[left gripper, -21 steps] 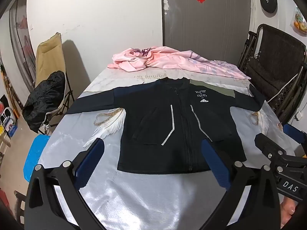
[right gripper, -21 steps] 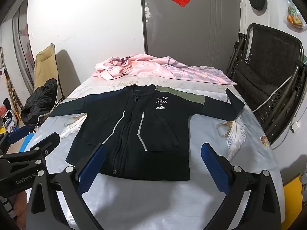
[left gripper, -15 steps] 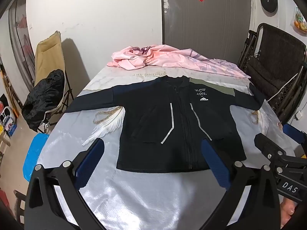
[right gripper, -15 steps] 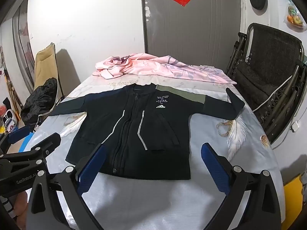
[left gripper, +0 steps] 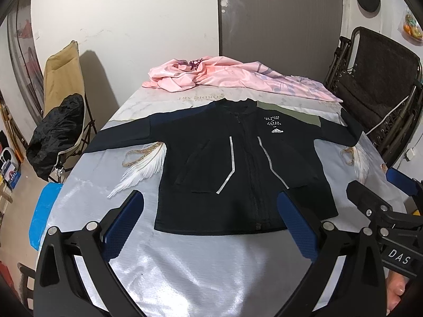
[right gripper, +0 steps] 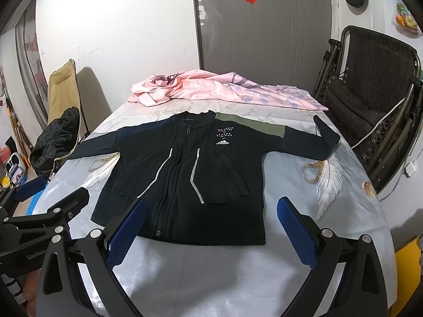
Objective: Fold small clothes
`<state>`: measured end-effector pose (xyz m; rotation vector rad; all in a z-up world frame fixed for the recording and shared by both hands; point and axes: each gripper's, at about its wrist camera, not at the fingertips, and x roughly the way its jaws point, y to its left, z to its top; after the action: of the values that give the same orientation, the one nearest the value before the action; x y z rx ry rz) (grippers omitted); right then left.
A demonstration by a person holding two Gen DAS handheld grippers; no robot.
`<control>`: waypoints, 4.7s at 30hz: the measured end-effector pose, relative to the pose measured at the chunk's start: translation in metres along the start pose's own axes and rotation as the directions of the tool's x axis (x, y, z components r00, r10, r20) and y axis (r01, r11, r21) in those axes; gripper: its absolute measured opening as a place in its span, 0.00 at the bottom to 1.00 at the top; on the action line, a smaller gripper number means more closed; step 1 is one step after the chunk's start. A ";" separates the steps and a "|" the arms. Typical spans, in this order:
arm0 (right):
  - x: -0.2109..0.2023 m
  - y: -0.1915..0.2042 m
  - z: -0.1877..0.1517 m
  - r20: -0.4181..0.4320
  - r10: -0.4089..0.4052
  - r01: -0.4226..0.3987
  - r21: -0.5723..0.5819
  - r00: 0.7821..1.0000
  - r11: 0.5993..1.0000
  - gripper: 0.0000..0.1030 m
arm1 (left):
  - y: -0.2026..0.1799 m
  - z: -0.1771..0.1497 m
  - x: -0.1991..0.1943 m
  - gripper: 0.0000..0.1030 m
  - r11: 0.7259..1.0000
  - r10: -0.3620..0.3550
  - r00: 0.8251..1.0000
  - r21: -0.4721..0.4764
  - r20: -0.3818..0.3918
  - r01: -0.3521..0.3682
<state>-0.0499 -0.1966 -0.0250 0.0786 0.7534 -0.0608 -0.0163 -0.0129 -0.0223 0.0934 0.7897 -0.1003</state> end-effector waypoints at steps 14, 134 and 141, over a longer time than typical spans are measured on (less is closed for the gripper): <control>0.004 -0.002 -0.003 0.007 0.006 -0.006 0.009 1.000 1.000 0.97 | -0.003 -0.001 0.003 0.96 1.000 -0.002 1.000 0.002 -0.009 0.002; 0.317 -0.138 0.149 -0.114 -0.136 0.145 0.070 0.984 0.987 0.49 | 0.092 0.155 0.383 0.96 0.966 0.238 0.913 -0.021 -0.331 -0.259; 0.384 -0.057 0.150 -0.220 -0.167 0.165 -0.028 0.961 0.986 0.48 | 0.066 0.172 0.377 0.96 0.967 0.255 0.932 0.081 -0.259 -0.242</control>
<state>0.3270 -0.2776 -0.1820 0.0131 0.9823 -0.2112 0.3765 0.0107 -0.1673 0.2558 1.0400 0.1370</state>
